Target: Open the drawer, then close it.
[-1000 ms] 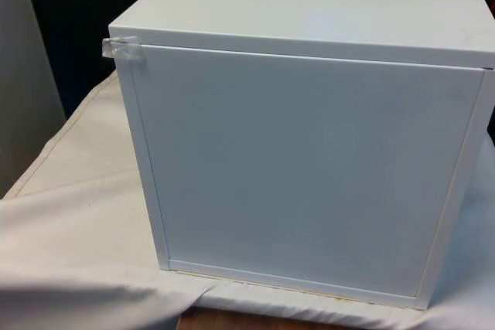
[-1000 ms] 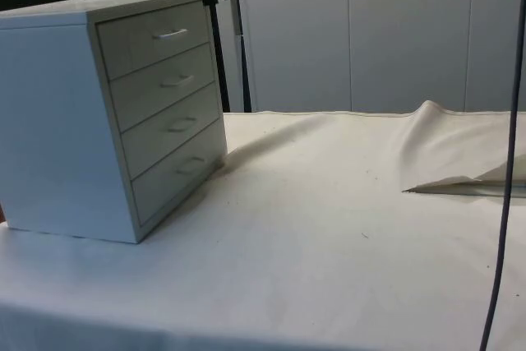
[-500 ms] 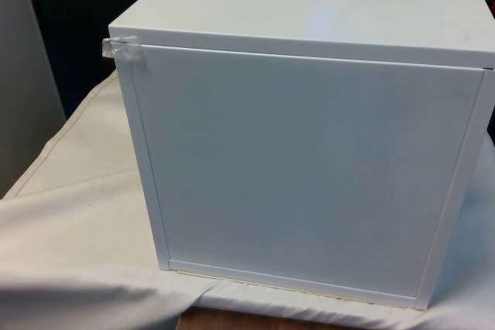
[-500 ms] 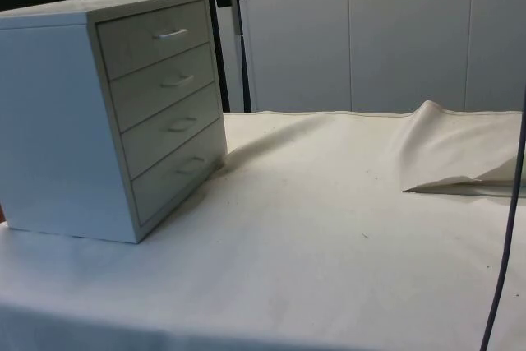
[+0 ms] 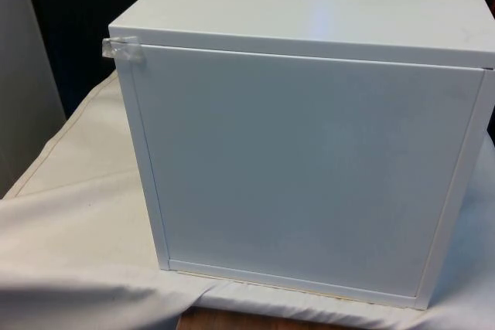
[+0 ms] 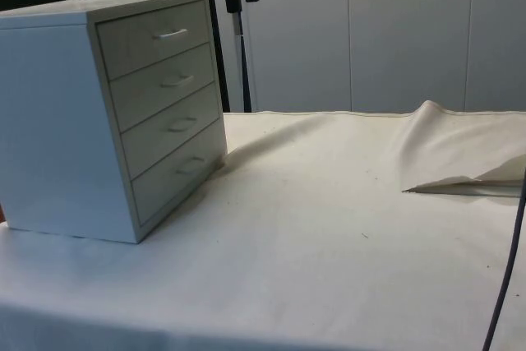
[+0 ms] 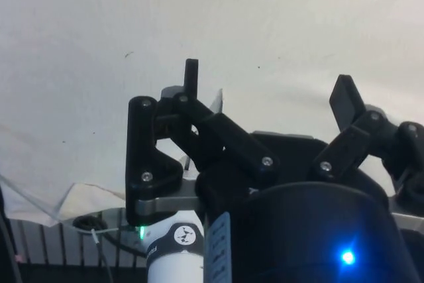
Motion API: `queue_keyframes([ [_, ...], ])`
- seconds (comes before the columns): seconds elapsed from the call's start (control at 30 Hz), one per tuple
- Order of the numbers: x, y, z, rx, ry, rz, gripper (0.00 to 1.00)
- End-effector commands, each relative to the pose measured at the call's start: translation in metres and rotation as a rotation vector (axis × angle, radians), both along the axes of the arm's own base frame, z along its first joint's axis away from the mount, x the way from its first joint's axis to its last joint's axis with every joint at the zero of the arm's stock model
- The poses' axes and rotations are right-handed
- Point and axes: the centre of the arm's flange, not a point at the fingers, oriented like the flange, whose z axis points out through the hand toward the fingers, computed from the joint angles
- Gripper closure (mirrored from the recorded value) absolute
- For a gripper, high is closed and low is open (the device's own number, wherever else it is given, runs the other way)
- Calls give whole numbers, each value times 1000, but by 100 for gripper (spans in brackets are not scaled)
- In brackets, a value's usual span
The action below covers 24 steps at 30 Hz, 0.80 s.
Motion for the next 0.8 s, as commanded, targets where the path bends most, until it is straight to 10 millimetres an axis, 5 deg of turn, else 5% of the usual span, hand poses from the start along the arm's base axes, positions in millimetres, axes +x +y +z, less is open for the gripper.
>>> queue_keyframes([
  [0.0, -3, 0, 1, -8, -22, -5, 0],
  [0.77, -19, -1, 3, -31, -31, 123, 0],
])
